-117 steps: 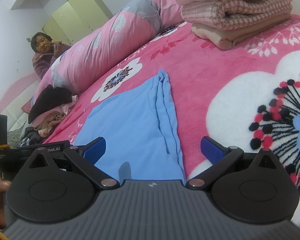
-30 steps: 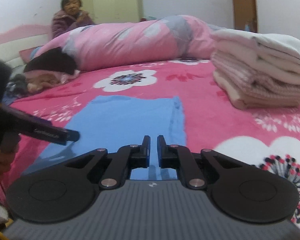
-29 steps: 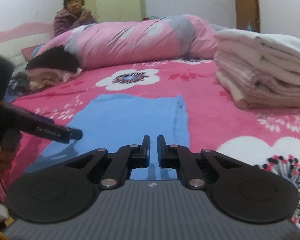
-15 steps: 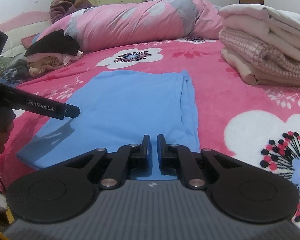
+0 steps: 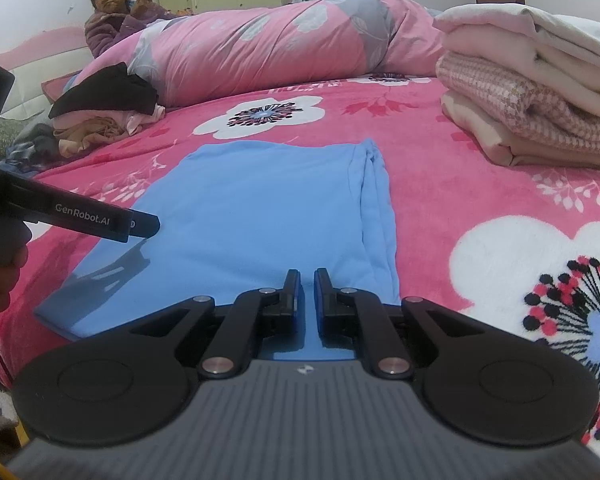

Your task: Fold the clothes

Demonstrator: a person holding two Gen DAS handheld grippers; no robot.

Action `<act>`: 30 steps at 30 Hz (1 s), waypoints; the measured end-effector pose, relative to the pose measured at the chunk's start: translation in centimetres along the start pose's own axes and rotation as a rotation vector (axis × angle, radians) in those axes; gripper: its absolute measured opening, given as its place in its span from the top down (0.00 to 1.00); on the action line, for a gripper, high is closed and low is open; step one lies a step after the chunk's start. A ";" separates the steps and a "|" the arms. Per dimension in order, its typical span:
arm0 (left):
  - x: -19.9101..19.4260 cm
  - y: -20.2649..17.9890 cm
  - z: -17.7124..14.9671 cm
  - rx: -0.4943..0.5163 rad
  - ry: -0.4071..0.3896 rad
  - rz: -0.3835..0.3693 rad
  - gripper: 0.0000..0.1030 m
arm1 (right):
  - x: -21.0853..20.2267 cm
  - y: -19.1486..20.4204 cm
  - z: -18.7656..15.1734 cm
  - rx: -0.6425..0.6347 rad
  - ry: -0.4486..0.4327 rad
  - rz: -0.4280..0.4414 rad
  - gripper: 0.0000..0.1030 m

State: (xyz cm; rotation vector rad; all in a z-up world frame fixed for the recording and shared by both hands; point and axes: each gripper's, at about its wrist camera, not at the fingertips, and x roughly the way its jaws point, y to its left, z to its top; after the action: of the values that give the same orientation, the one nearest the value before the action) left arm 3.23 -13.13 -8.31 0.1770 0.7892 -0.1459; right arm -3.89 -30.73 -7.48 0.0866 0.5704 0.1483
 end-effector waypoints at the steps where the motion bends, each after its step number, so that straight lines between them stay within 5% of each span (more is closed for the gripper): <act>1: 0.0 0.0 0.0 0.000 0.000 0.001 0.12 | 0.0 0.0 0.0 0.001 0.000 0.000 0.94; 30: -0.2 -0.2 -0.2 0.007 0.002 0.018 0.11 | 0.0 0.2 -0.3 0.007 -0.007 -0.006 0.94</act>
State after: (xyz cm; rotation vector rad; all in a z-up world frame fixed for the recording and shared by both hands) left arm 2.96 -13.25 -8.34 0.1914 0.7890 -0.1316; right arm -4.06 -30.56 -7.66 0.0916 0.5640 0.1401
